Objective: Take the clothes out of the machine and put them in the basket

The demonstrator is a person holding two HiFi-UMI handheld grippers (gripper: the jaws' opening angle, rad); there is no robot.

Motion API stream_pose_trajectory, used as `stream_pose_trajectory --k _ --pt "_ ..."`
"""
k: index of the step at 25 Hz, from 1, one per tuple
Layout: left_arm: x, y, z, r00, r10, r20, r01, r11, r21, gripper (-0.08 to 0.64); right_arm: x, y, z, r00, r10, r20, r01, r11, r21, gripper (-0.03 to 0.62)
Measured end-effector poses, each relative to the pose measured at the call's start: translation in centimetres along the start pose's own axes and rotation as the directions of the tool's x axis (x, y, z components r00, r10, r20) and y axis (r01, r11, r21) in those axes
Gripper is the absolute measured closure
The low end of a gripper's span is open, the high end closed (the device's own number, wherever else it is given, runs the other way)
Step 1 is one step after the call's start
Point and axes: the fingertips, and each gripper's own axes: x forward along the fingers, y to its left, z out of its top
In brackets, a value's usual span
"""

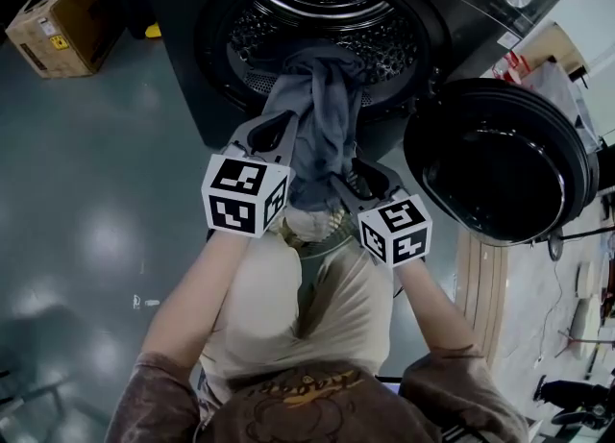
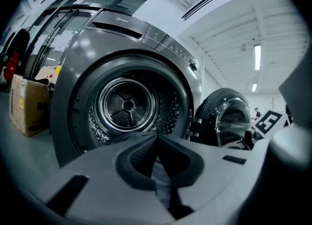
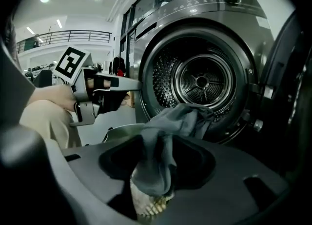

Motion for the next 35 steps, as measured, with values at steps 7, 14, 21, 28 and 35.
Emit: stream_pose_trajectory --k 7,14,21,28,35 --pt "0.4 -0.3 -0.2 1.000 -0.009 -0.007 0.009 1.000 0.004 0.554 2.1 -2.5 2.4 0.999 -0.016 0.050 0.014 0.999 0.030 0.324" --pt "0.1 -0.8 0.1 1.000 -0.021 -0.003 0.021 1.000 0.004 0.554 11.2 -7.1 7.2 0.996 0.004 0.093 -0.004 1.000 -0.001 0.147" --pt "-0.5 -0.4 0.2 1.000 -0.016 0.001 0.016 1.000 -0.011 0.554 19.2 -14.6 10.5 0.990 -0.140 0.025 0.141 0.989 -0.038 0.144" --pt "-0.3 0.1 0.1 1.000 -0.024 -0.004 0.024 0.999 -0.047 0.554 25.1 -16.9 7.6 0.974 -0.157 -0.165 0.137 0.983 -0.124 0.118" --pt "-0.2 1.2 0.1 1.000 -0.023 -0.007 0.023 0.997 -0.073 0.554 26.9 -17.5 6.8 0.960 -0.147 -0.237 0.129 0.988 -0.090 0.221"
